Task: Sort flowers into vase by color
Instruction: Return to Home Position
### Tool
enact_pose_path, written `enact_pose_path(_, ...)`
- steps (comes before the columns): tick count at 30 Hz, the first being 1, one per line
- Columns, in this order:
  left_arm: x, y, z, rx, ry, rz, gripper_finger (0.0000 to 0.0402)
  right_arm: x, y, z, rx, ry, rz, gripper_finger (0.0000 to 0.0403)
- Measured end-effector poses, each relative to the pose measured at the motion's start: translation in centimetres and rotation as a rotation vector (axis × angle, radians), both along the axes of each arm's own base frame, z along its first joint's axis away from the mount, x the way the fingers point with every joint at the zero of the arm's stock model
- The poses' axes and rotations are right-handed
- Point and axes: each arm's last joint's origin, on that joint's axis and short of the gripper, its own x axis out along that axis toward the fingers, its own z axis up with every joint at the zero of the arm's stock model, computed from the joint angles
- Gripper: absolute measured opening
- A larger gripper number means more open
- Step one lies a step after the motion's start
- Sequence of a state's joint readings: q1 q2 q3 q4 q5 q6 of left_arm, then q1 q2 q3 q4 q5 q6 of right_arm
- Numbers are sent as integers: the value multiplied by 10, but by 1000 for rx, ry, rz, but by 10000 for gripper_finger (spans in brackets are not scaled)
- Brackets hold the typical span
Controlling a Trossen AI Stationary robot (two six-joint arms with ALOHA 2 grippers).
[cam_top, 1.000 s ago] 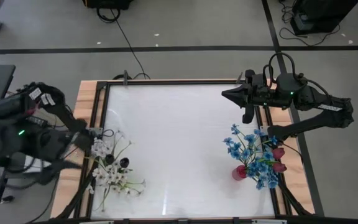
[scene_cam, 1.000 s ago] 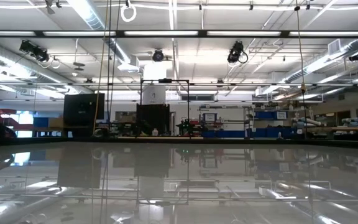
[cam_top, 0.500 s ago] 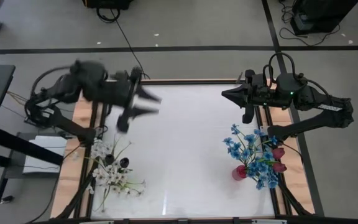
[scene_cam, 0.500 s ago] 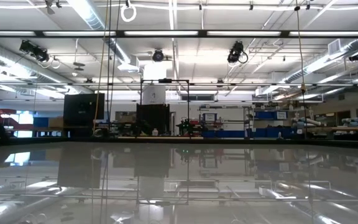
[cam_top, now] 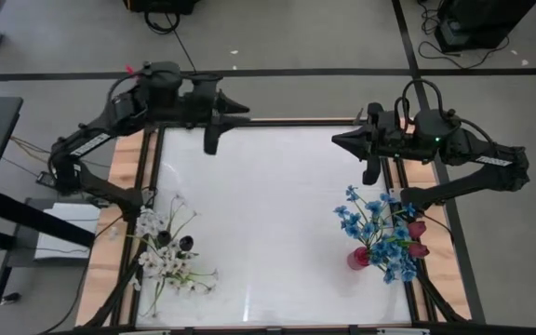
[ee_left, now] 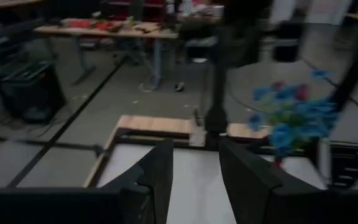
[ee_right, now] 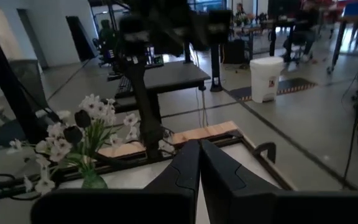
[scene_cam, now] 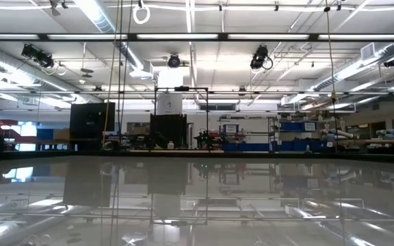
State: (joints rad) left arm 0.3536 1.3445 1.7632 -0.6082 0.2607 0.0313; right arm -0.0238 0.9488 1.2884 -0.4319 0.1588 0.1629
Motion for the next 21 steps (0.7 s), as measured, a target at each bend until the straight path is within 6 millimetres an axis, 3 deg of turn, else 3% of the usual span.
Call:
enact_pose_path(6,-5,20,-19,-53,-3,47,115,1,0,5,-27,-44,-1,23)
enact_pose_path(12,-40,11,-26,-77,-54,132,72,6,-8,20,-26,-212,-176,23)
enact_pose_path(16,-71,-2,-34,-63,-148,143,38,-3,-12,15,-100,-132,-168,23)
enact_pose_path(21,-92,-9,-66,-108,-144,174,10,-25,-17,4,-82,5,-122,23)
